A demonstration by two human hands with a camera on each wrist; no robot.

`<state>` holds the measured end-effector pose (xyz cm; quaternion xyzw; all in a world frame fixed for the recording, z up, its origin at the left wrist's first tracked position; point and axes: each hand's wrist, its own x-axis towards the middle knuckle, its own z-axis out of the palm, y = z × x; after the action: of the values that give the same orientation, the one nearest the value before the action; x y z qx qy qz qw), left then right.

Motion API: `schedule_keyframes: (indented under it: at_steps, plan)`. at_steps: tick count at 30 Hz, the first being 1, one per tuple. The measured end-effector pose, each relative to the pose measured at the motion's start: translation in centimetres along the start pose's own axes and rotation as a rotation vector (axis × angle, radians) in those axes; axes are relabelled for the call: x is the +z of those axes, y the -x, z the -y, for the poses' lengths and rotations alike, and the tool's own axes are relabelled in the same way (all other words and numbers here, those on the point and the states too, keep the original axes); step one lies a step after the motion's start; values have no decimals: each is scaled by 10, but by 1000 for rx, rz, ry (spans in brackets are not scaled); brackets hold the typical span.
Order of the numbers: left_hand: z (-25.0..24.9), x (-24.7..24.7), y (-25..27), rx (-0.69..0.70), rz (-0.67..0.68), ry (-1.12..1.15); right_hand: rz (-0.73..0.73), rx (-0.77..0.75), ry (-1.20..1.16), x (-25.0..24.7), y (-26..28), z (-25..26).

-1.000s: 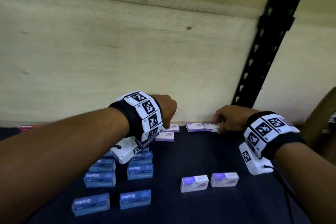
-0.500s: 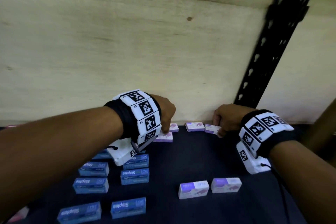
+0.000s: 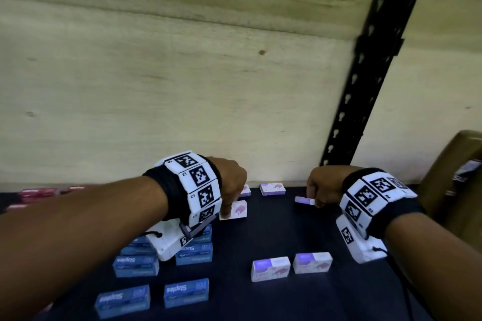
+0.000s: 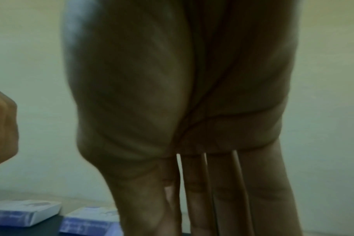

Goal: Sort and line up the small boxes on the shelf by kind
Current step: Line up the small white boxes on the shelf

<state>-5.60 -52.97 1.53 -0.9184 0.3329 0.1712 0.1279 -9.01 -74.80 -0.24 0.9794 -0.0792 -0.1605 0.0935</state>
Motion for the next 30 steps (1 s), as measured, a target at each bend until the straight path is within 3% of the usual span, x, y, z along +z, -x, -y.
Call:
schedule_keyframes:
  at_steps: [13,19,30]
  plan:
    - [-11,10,17,124,-23,135,149,-50,-24,-12,52,15]
    - [-17,11,18,161,56,311,167,-70,-150,-12,63,22]
    - [-29,14,17,156,73,411,175,-146,-132,-9,75,30]
